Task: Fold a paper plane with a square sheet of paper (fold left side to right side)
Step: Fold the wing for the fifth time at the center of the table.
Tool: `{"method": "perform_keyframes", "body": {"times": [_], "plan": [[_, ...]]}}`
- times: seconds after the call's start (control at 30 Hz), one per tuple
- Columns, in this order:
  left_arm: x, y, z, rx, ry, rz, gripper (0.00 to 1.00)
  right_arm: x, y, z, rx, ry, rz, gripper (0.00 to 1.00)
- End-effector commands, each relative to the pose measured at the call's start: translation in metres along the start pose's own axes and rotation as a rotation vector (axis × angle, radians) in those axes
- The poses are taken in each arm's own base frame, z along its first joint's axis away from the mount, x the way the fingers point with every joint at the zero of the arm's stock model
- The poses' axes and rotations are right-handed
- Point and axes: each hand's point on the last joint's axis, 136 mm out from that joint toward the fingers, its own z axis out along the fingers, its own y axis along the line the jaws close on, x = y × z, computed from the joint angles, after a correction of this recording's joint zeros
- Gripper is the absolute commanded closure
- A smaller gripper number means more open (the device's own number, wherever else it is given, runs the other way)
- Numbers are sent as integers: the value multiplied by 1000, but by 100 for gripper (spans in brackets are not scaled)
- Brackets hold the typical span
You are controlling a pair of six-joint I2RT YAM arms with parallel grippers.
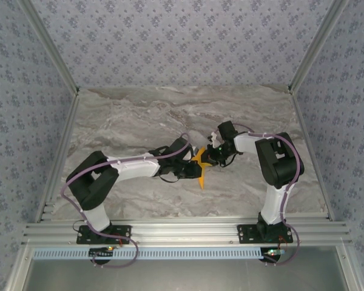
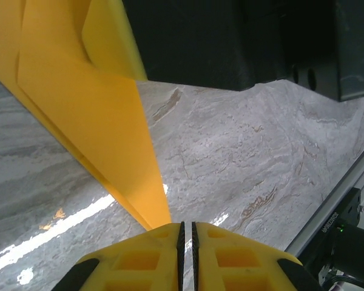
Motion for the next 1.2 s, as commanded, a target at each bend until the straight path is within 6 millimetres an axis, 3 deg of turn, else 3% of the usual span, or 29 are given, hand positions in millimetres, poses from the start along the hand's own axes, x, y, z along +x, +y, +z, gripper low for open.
{"method": "perform_keyframes", "body": {"times": [0.0, 0.3, 0.57, 0.83, 1.17], "plan": [[-3, -3, 9, 16, -3, -6, 88, 19, -40, 11, 134, 36, 100, 91], [0, 5, 26, 6, 27, -32, 88, 19, -37, 13, 122, 38, 98, 91], [2, 9, 28, -44, 38, -17, 88, 19, -36, 14, 122, 40, 95, 91], [-2, -5, 27, -29, 42, 21, 88, 18, -35, 13, 120, 40, 96, 91], [18, 21, 44, -99, 99, -14, 88, 12, -25, 10, 82, 21, 94, 91]]}}
